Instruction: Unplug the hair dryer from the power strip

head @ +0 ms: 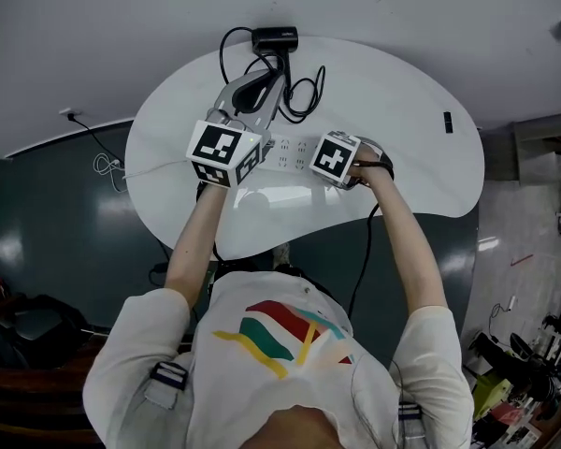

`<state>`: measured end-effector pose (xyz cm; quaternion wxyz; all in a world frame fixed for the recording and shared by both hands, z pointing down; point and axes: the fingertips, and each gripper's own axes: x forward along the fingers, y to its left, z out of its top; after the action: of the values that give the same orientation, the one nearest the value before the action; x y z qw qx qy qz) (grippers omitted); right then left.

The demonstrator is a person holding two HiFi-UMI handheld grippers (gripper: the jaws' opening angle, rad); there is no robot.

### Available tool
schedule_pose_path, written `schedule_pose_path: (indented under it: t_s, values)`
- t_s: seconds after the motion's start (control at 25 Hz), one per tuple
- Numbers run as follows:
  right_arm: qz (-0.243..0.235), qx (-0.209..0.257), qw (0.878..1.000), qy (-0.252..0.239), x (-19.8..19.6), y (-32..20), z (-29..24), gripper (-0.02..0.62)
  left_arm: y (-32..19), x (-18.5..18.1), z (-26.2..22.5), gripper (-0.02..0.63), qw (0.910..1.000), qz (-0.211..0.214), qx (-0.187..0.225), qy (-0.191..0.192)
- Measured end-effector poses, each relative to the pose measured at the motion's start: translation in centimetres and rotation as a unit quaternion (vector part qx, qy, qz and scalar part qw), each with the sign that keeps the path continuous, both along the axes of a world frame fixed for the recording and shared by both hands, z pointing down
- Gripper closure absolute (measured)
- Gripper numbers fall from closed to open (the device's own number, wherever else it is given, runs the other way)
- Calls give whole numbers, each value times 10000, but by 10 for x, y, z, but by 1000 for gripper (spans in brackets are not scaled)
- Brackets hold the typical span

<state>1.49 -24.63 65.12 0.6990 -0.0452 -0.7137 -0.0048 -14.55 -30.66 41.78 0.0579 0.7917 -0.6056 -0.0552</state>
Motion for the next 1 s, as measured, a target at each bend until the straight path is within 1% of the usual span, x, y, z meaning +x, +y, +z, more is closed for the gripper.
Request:
schedule_pose_path:
  t_s: [0.12, 0.2, 0.4, 0.52, 0.72, 0.88, 1.0]
  values:
    - [-29, -8, 9997, 248, 2, 0, 0, 405, 1, -14, 32, 572, 9994, -107, -327, 44]
    - [-43, -9, 9994, 351, 3, -1, 0, 405, 3, -24, 59, 569, 9978, -241, -618, -7]
    - [-45, 87, 9998, 199, -4, -6, -2, 405, 11, -44, 117, 571, 9904, -507, -1273, -203]
    - [-47, 16, 9993, 361, -1, -3, -1, 405, 18, -44, 142, 572, 9858, -510, -1577, -263]
    - [-47, 25, 9987, 504, 1, -2, -3, 405, 27, -42, 167, 572, 9796, -462, -1930, -305]
    - [-11, 43, 9989, 471, 0, -2, -3, 405, 37, -45, 190, 568, 9727, -528, -2252, -187]
    - [-24, 41, 9988, 482, -1, -2, -3, 405, 45, -48, 196, 550, 9724, -623, -2247, -108]
